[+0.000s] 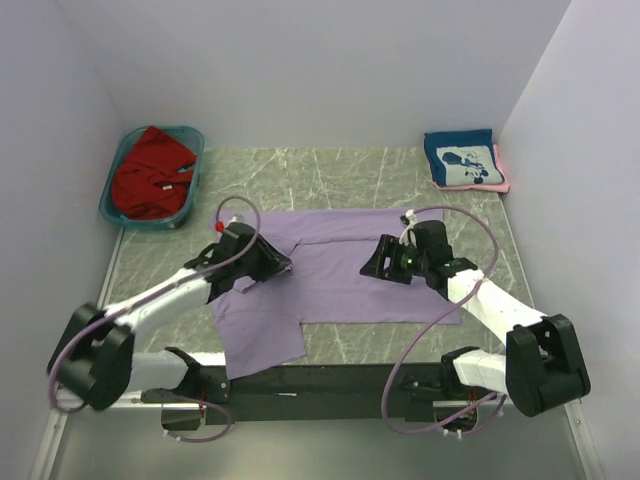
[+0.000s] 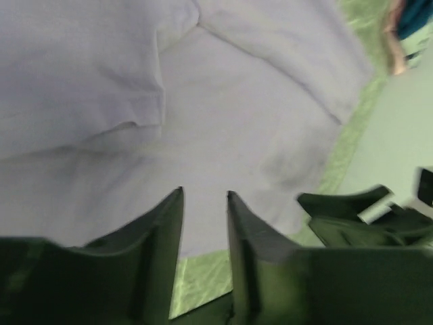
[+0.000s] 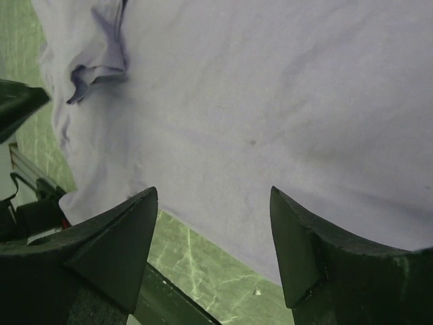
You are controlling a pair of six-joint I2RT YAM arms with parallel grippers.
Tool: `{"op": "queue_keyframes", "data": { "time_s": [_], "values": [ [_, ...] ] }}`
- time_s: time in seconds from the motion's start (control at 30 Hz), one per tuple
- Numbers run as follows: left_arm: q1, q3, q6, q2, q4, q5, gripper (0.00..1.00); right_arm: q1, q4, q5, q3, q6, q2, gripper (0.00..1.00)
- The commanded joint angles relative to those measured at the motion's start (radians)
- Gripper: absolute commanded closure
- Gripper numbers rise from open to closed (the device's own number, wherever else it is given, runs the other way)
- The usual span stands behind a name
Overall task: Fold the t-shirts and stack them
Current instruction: Fold the tshirt
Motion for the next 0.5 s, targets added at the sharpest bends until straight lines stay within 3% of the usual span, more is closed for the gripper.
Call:
{"op": "queue_keyframes", "data": {
  "time_s": [0.0,0.07,0.23,0.4,0.47],
  "values": [
    [0.039,-0.053,-0.033,-0.131,-0.097,-0.051,0.60,0.034,0.060,-0.068,0.050,0.010,0.033,0.27],
    [0.109,-0.075,-0.022,-0.194,-0.139,-0.081,0.49,0.055,0.077,-0.076,0.066,0.027,0.059,0.28],
    [0.263,-0.121,0.034,-0.257,-0.246,-0.079,0.34,0.135,0.161,-0.105,0.125,0.093,0.143,0.32],
    [0.384,-0.156,0.071,-0.253,-0.285,-0.050,0.31,0.196,0.231,-0.110,0.203,0.170,0.271,0.34],
    [0.403,-0.164,0.094,-0.247,-0.285,-0.051,0.35,0.227,0.258,-0.096,0.247,0.199,0.312,0.35]
  ]
}}
